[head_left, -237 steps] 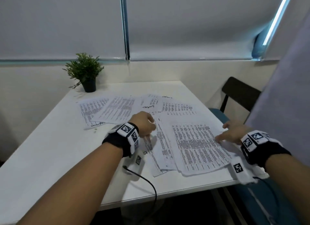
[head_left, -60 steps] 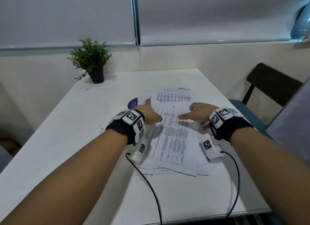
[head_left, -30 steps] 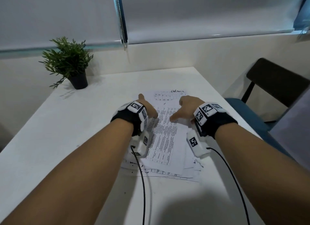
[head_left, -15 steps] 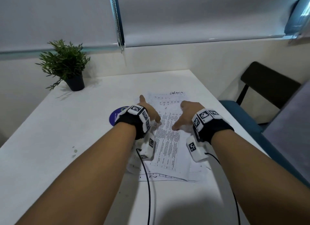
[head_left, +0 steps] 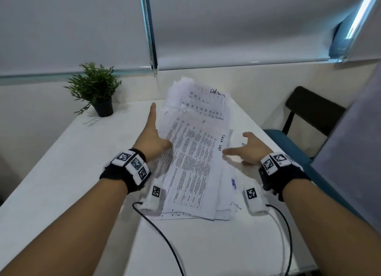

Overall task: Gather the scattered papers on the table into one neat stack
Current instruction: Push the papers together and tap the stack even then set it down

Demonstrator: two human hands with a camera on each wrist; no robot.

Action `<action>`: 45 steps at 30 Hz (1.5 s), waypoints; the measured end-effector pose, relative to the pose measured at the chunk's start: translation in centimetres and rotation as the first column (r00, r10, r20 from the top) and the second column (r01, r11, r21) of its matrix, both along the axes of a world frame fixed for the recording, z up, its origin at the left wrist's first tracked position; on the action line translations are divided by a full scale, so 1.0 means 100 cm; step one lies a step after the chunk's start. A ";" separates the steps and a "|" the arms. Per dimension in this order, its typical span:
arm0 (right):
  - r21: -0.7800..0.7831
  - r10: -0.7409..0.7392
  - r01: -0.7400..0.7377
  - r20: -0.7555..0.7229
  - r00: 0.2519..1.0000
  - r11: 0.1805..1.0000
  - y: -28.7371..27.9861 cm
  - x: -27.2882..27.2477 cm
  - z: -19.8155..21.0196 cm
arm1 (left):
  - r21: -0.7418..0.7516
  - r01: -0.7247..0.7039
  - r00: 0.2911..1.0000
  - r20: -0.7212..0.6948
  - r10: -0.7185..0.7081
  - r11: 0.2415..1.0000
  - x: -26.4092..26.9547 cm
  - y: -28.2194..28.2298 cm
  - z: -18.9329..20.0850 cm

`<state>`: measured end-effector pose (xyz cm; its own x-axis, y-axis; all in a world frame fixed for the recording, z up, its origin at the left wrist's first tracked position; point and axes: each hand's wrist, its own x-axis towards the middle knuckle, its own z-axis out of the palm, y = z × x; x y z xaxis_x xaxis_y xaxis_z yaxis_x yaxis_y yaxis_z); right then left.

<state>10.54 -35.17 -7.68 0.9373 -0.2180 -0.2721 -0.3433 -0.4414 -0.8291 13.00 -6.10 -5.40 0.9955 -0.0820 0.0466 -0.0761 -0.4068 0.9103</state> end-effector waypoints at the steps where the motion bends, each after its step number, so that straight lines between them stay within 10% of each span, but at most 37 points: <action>1: 0.177 -0.051 0.049 0.010 0.999 0.983 0.004 -0.007 0.002 | -0.047 0.021 0.999 0.043 -0.019 0.999 -0.009 0.008 0.007; 9: 0.511 -0.017 -0.260 0.475 0.880 0.820 0.059 -0.034 0.050 | -0.276 0.034 0.982 0.187 0.019 0.960 -0.058 0.044 0.066; 14: 0.177 0.042 -0.215 0.672 0.739 0.961 0.081 -0.039 0.089 | -0.252 -0.098 0.950 0.265 0.166 0.963 -0.064 0.049 0.088; 19: 0.055 0.026 -0.115 0.796 0.605 0.992 0.102 -0.052 0.096 | -0.299 -0.193 0.773 0.540 0.332 0.935 -0.069 0.038 0.091; 22: 0.139 -0.015 -0.149 0.778 0.628 0.979 0.096 -0.054 0.081 | -0.310 -0.193 0.749 0.567 0.344 0.931 -0.070 0.041 0.089; 30: 0.288 -0.017 -0.253 0.690 0.724 0.924 0.069 -0.057 0.043 | -0.350 0.005 0.969 0.234 0.082 0.937 -0.073 0.054 0.041; 45: 0.349 -0.080 -0.231 0.687 0.723 0.908 0.083 -0.051 0.045 | -0.392 0.020 0.951 0.292 0.104 0.920 -0.073 0.030 0.041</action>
<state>5.44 -26.85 -3.13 0.9048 -0.1617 0.3939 0.3940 -0.0328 -0.9185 5.71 -3.08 -1.28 0.9304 0.0454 0.3636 -0.3622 -0.0372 0.9314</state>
